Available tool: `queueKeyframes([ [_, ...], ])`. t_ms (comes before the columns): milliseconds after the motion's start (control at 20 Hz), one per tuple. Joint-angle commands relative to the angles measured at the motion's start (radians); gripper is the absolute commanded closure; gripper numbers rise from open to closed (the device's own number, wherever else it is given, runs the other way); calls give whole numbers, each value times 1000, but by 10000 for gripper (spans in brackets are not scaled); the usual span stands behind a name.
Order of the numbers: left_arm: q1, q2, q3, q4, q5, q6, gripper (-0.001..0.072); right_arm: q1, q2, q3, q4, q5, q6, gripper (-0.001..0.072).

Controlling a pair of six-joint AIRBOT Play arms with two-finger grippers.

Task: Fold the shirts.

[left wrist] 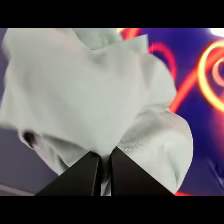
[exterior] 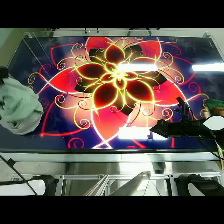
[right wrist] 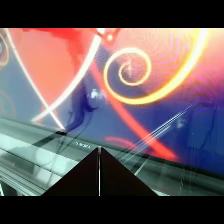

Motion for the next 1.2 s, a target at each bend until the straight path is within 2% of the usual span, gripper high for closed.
queueKeyframes([
  [0, -97, 103, 146, -1, -14, -16, 687, 1, 0, 0, 0, 0, 0, 701],
  [100, -129, 128, 188, -9, -22, -21, 686, 1, 1, 0, 0, 6, 0, 701],
  [150, -145, 147, 187, -84, 6, -27, 685, 1, 1, 0, 0, 16, 0, 701],
  [200, -161, 164, 174, -238, 58, -6, 686, 1, 1, 0, 0, 18, 0, 701],
  [300, -207, 176, 140, -656, 166, 142, 685, 1, 1, 0, 0, 19, 0, 701],
  [400, -273, 151, 144, -925, 179, 244, 685, 1, 0, 0, 0, 18, 0, 701],
  [450, -311, 129, 157, -967, 167, 246, 685, 1, 0, 0, 0, 17, 0, 701],
  [750, -428, -3, 45, -958, 81, 209, 684, 1, 0, 0, 0, 8, 0, 701],
  [800, -433, -24, 20, -958, 72, 209, 561, 1, 0, 0, 0, 8, 1, 700],
  [850, -431, -47, -3, -958, 71, 208, 316, 1, 0, 0, 1, 8, 9, 699],
  [900, -422, -65, -19, -958, 71, 208, 115, 1, 0, 0, 14, 3, 27, 699],
  [950, -407, -82, -26, -958, 62, 192, -1, 1, 0, 0, 29, 3, 27, 699],
  [1050, -354, -112, -16, -958, 24, 162, -1, -6, 0, 5, 29, 0, 23, 700],
  [1150, -290, -138, -19, -958, -67, 124, 0, -34, 1, 30, 29, 9, -58, 701],
])
